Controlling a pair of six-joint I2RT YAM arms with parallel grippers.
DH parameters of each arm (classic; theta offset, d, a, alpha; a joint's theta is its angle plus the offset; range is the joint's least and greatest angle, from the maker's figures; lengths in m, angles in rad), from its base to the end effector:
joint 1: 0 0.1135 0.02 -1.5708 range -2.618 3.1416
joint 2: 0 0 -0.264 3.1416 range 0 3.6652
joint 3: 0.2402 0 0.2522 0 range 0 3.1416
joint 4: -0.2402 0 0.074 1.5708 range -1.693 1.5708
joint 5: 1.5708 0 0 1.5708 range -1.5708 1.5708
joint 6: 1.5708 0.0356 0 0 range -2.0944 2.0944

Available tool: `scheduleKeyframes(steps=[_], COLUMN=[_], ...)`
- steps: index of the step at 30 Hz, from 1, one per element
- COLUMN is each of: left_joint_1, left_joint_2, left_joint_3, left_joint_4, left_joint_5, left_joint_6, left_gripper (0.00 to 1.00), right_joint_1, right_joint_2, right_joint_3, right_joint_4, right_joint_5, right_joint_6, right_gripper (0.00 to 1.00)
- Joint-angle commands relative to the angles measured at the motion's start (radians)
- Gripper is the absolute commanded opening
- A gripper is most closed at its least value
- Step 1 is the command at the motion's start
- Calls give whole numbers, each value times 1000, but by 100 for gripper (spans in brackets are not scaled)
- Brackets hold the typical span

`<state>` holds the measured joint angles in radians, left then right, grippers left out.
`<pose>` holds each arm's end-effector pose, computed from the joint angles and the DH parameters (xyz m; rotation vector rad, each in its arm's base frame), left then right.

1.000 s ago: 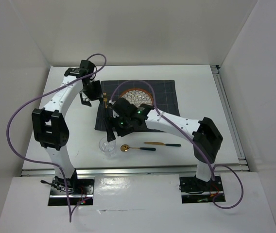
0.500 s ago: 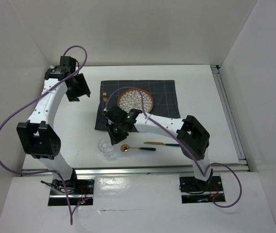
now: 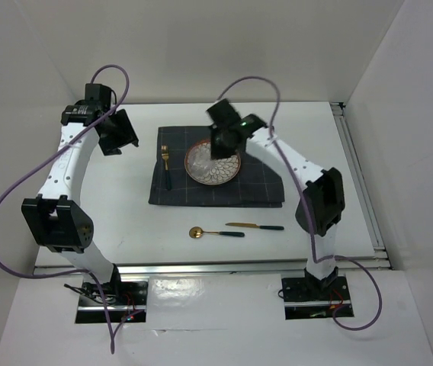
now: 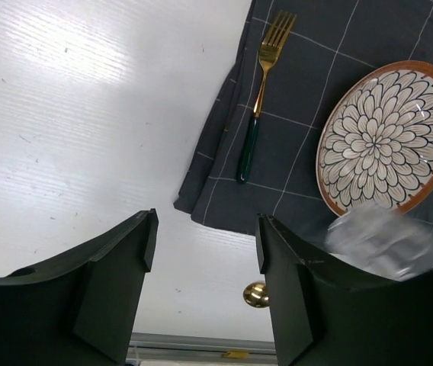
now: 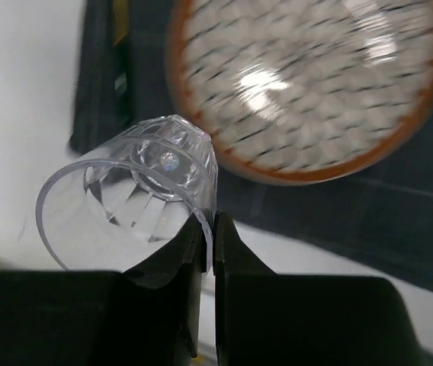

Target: Set the dinner table for one person

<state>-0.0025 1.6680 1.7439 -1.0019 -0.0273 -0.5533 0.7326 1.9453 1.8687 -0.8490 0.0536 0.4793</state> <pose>0.3512 0.0001 0.3671 -0.6928 2.4096 -0.1969 0.3219 0.2870 0.3128 -0.2992 2.5310 0.4290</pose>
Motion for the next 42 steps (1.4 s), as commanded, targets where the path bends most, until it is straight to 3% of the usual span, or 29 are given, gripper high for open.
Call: scheduleKeyframes(steps=[1, 3, 5, 10, 13, 23, 25, 27, 28, 31, 33, 36, 40, 42], left_joint_1=[2, 2, 2, 2, 2, 2, 2, 2, 2, 2, 2, 2, 2, -7], left_joint_2=[-50, -50, -39, -39, -39, -30, -30, -30, -30, -30, -30, -39, -39, -39], left_joint_3=[8, -7, 5, 17, 17, -14, -14, -14, -14, -14, -14, -14, -14, -14], left_joint_4=[2, 14, 5, -9, -9, -9, -9, -9, -9, -9, -9, -9, 0, 0], left_joint_5=[24, 24, 13, -13, -3, 6, 6, 6, 15, 24, 24, 15, 26, 26], left_joint_6=[16, 30, 50, 50, 50, 50, 50, 50, 50, 50, 50, 37, 16, 16], left_gripper=[71, 71, 71, 73, 73, 73, 73, 73, 73, 73, 73, 74, 74, 75], right_joint_1=[-175, -292, -399, -541, -578, -622, -622, -622, -613, -613, -613, -604, -478, -327], right_joint_2=[-60, -22, 10, 176, 257, 365, 377, 377, 377, 345, 282, 109, -162, -276], right_joint_3=[79, 105, 115, 283, 359, 359, 359, 359, 359, 389, 389, 238, -147, -352], right_joint_4=[-97, -97, -49, -48, -58, 13, 13, 13, 13, -11, -24, 31, 181, 197], right_joint_5=[126, 167, 116, 84, 61, -23, -35, -44, -44, -44, -25, -24, -107, -86], right_joint_6=[42, 60, 61, 61, 51, 61, 61, 61, 52, 51, 42, 6, -137, -214], right_gripper=[0, 0, 0, 0, 0, 0, 10, 33, 51, 71, 74, 74, 74, 74])
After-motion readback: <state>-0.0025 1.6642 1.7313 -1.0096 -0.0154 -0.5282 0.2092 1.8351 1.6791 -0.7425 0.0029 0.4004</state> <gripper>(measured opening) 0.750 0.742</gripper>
